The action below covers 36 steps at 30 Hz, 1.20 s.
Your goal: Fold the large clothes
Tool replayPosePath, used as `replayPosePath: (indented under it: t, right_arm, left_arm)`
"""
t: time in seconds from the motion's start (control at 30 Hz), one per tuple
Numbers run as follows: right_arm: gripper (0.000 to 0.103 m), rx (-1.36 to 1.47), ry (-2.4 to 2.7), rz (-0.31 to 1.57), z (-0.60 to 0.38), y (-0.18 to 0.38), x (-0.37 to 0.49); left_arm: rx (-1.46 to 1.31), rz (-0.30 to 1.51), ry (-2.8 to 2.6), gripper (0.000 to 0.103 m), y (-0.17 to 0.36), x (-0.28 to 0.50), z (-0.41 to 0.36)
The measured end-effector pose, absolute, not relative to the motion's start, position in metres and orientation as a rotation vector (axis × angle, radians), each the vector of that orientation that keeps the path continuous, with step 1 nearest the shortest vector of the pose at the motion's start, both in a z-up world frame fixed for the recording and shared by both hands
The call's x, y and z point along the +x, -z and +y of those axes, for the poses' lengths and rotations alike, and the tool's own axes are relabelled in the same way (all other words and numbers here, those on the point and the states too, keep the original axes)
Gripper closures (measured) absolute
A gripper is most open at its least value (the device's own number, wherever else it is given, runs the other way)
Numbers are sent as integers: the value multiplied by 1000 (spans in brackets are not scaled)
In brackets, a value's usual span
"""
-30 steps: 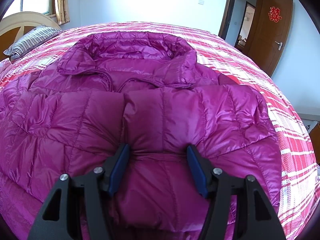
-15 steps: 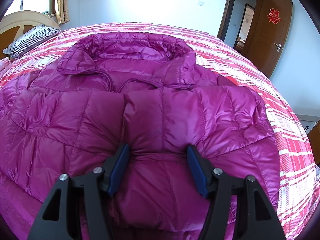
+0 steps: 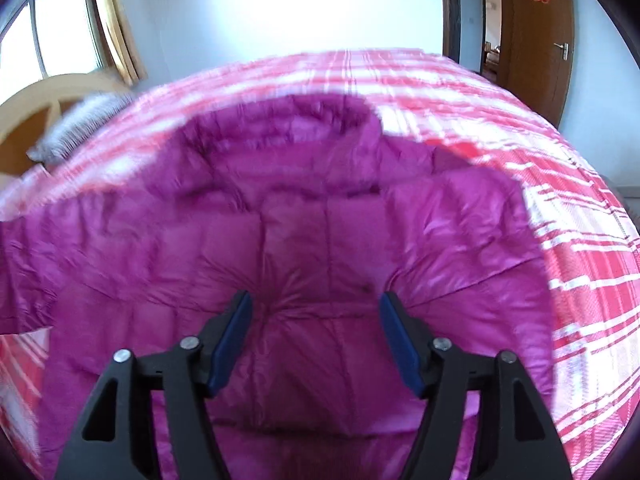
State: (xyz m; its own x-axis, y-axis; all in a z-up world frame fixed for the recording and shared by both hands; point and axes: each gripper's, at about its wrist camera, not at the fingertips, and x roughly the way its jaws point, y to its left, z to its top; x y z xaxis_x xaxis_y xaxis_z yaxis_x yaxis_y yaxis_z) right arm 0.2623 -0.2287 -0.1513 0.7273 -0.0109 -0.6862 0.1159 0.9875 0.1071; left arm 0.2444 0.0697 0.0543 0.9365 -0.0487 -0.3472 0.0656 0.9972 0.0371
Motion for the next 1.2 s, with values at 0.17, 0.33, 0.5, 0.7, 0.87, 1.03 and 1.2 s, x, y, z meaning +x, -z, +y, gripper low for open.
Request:
replayPosePath:
  t: [0.17,0.33,0.5,0.7,0.87,1.03,1.2]
  right_arm:
    - [27,146,85,659,-251,136,236]
    - [27,155,116,620,-271,141,222]
    - [27,176,139,604,-284,149,217]
    - [26,270,137,580,-302,159,210]
    - [23,357,143,541,-315,162,202]
    - [18,427,177,508,-326,165,195]
    - [18,497,181,520,-338,171,196]
  left_arm:
    - [94,314,185,95,-78,261,5]
    - [155,316,294,95,-76,273,-60]
    - [202,361,413,95,-56,286,-125]
    - [275,469,449,96,13,308,-187]
    - [296,543,453,95,62,327,-223]
    - [281,593,484,95,87,340,-254]
    - [312,611,506,95,86,333,-274]
